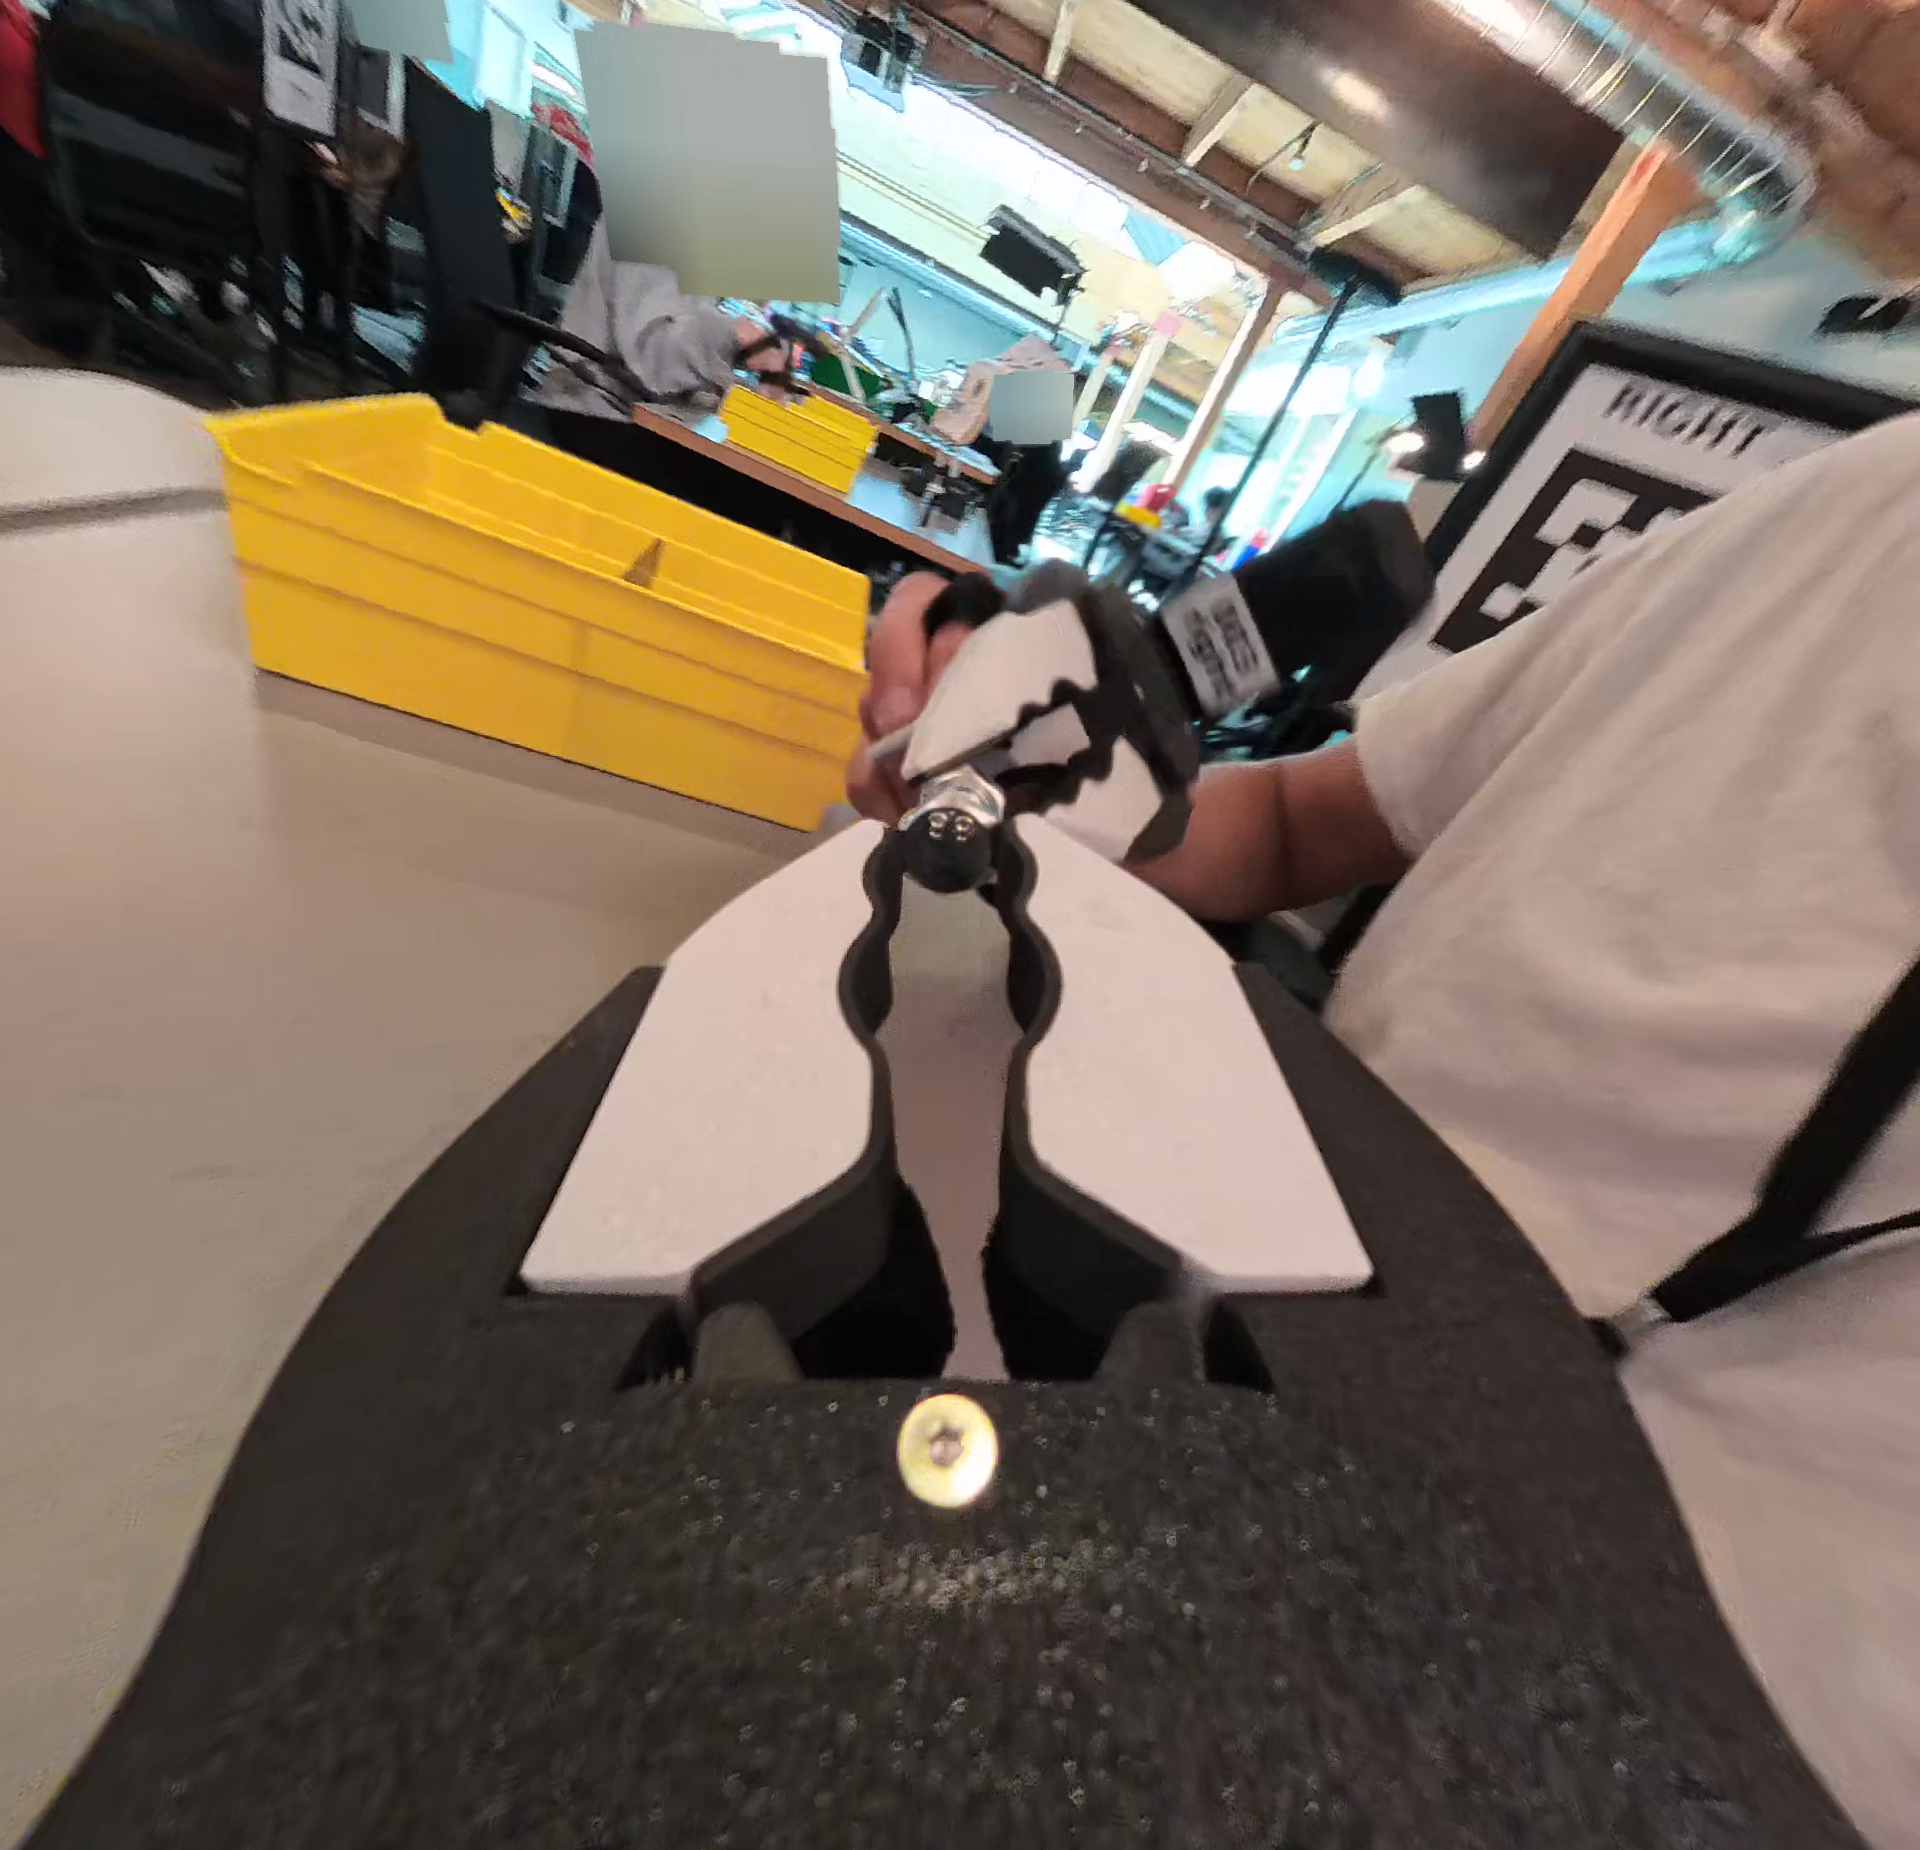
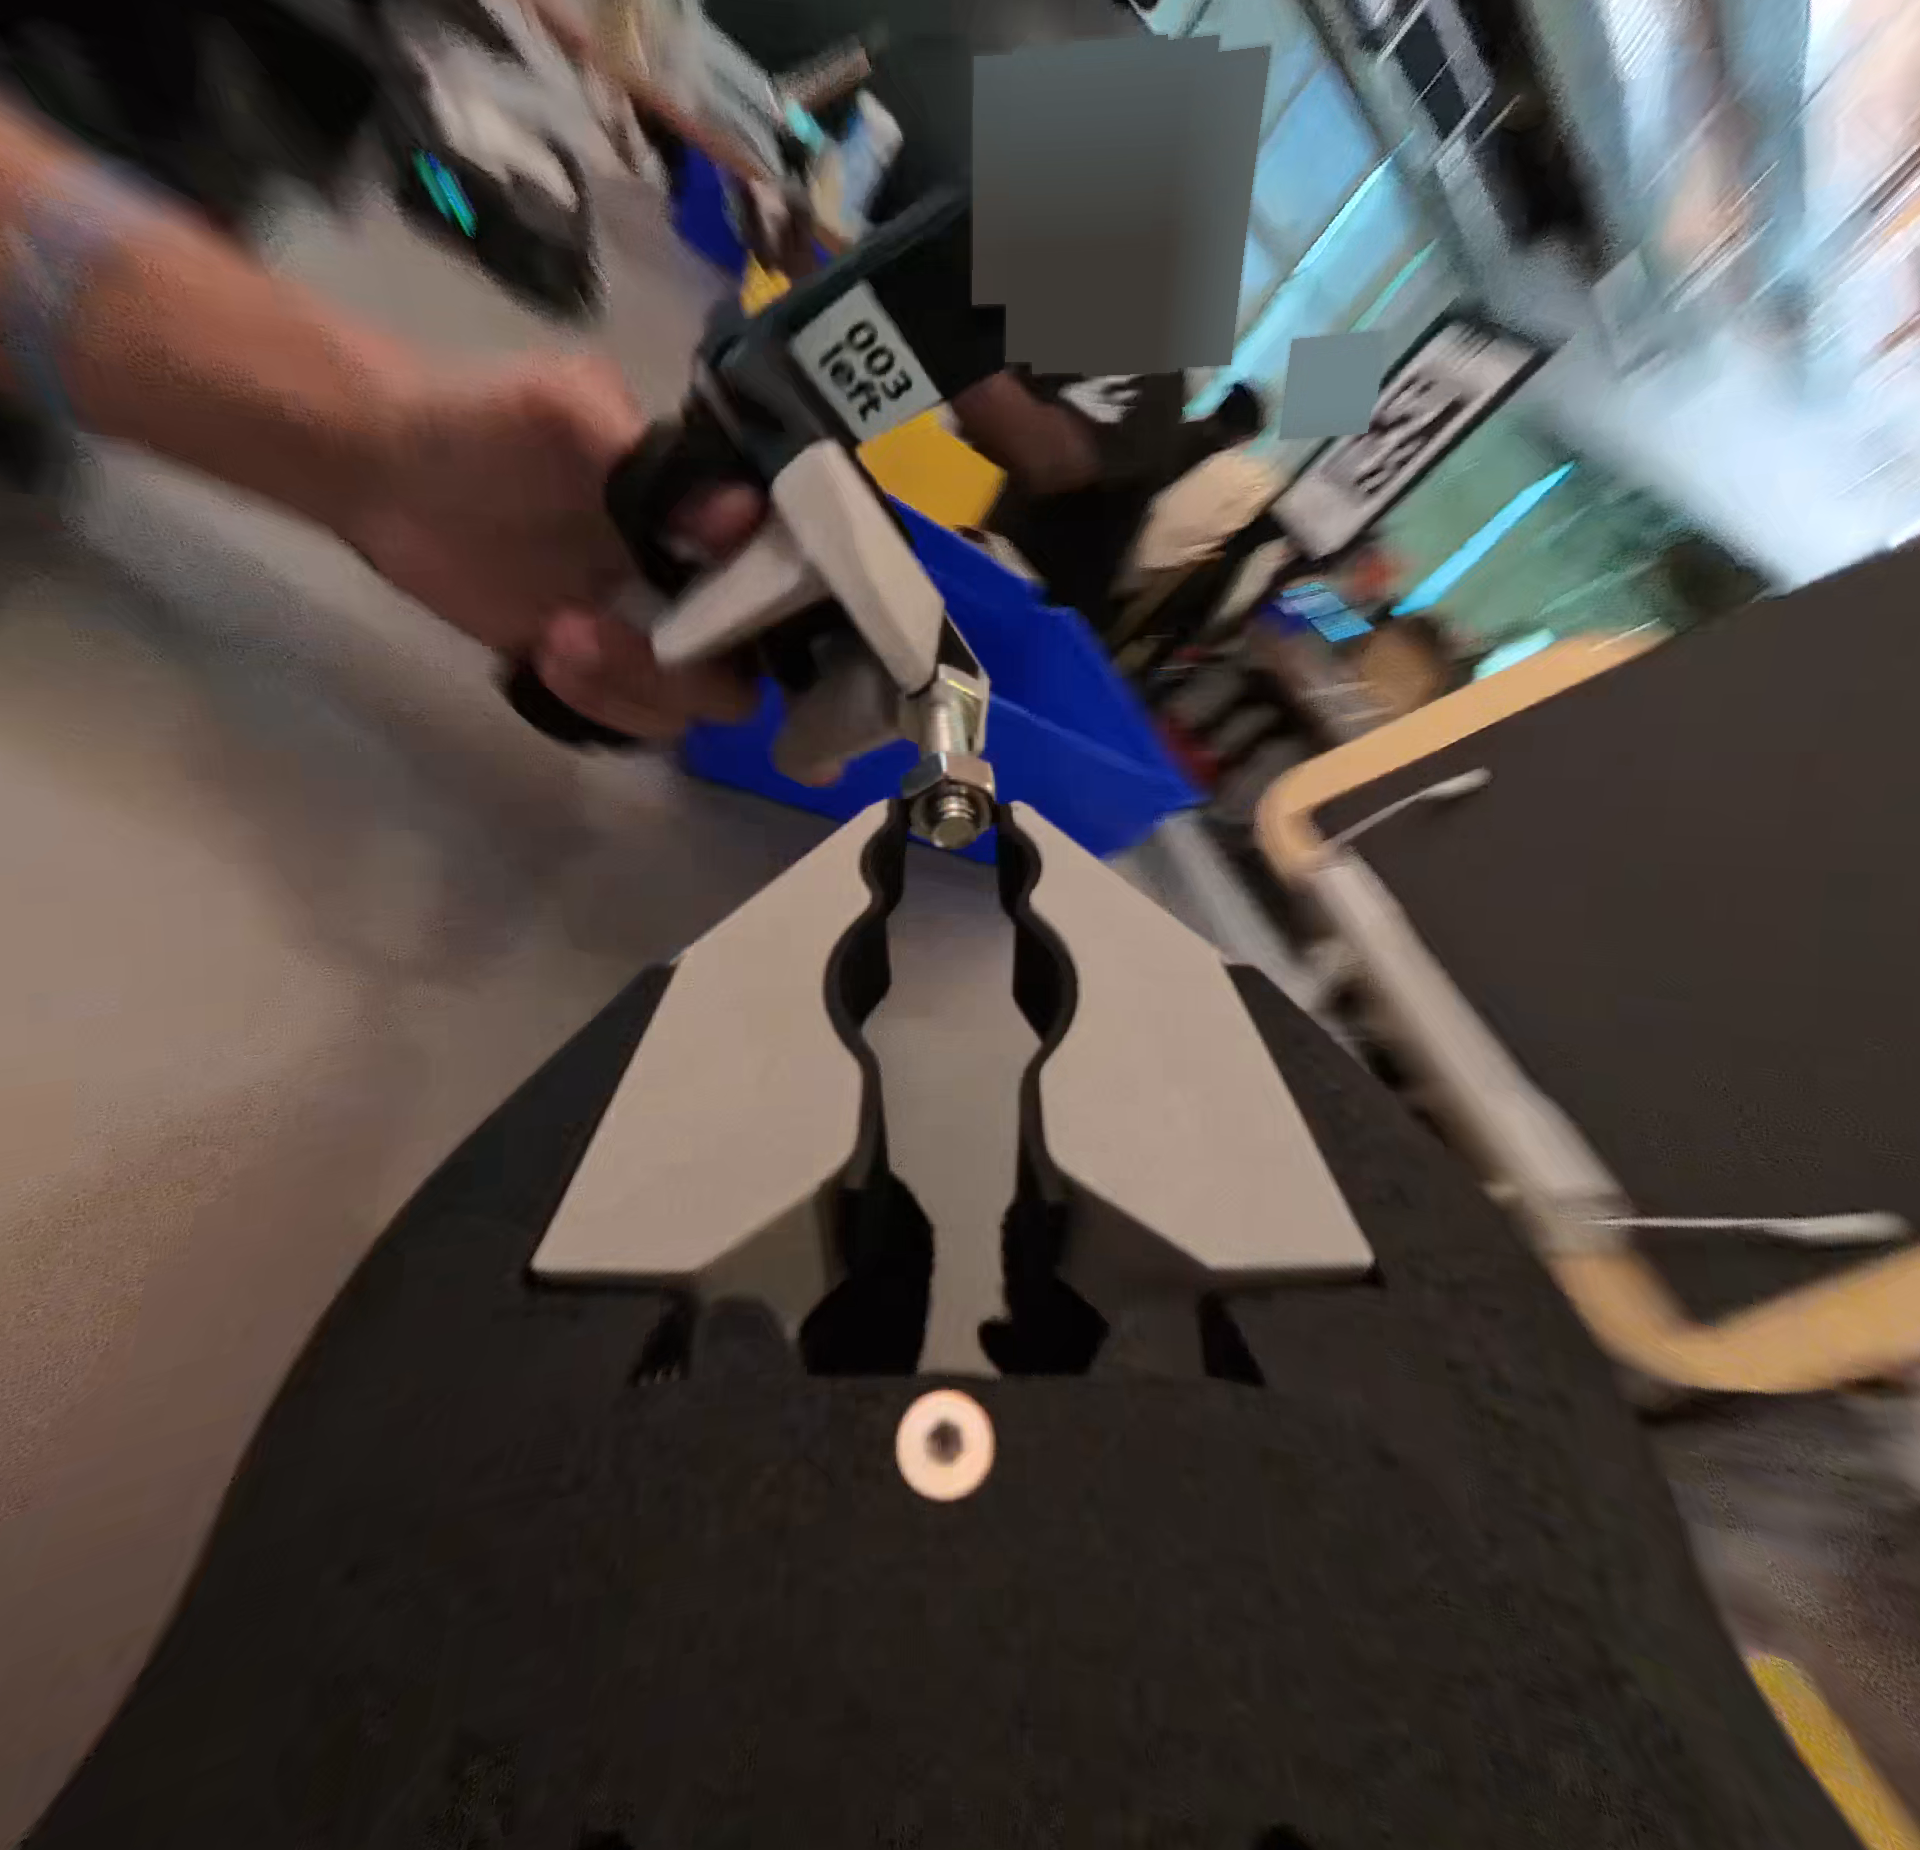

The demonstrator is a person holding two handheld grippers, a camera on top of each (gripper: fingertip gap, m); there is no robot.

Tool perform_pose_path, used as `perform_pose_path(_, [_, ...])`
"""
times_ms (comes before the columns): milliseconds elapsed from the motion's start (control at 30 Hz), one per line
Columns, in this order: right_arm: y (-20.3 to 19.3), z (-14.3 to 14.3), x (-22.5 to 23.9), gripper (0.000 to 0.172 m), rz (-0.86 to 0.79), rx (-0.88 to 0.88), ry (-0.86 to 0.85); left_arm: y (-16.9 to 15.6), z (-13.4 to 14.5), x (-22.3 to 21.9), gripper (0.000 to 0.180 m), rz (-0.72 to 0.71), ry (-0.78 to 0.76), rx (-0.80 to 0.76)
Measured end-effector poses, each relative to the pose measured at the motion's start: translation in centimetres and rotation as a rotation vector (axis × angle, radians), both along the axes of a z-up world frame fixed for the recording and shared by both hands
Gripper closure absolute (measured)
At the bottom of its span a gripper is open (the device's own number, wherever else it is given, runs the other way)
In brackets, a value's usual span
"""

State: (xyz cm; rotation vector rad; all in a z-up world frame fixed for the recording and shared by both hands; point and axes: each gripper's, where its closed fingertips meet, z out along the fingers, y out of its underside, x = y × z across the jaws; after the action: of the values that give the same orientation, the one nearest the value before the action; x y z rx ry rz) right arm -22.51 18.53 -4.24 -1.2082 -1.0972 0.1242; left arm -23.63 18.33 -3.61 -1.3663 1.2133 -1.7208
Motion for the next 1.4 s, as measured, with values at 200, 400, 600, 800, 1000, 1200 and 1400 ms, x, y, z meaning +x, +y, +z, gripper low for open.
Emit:
perform_pose_path(200, [0.2, 0.3, 0.1, 0.155, -0.377, 0.893, -0.633, 0.1, -0.2, -0.2, 0.164, -0.029, 0.011, -0.078])
perform_pose_path(400, [0.9, 1.2, 1.1, 0.142, -0.315, 0.512, -0.269, 1.1, 0.5, -0.7, 0.164, 0.027, -0.028, -0.042])
perform_pose_path(600, [2.6, -3.7, 0.5, 0.131, -0.001, -0.548, 0.301, 2.8, 0.4, -1.1, 0.164, 0.175, -0.038, 0.120])
perform_pose_path(800, [0.1, -2.3, -0.8, 0.130, 0.530, -1.349, 0.819, 2.6, 0.6, -1.0, 0.164, 0.207, -0.049, 0.240])
perform_pose_path(1000, [1.3, -1.2, 0.3, 0.137, 0.602, -1.462, 1.064, 1.3, -0.8, 0.0, 0.164, 0.183, 0.027, 0.352])
perform_pose_path(1200, [0.9, -1.5, 0.0, 0.146, 0.544, -1.380, 0.944, 1.2, -1.4, 0.5, 0.164, 0.180, 0.058, 0.352])
perform_pose_path(1400, [0.8, -0.7, -0.1, 0.155, 0.448, -1.104, 0.816, 1.0, -0.7, 0.2, 0.163, 0.155, 0.010, 0.299])
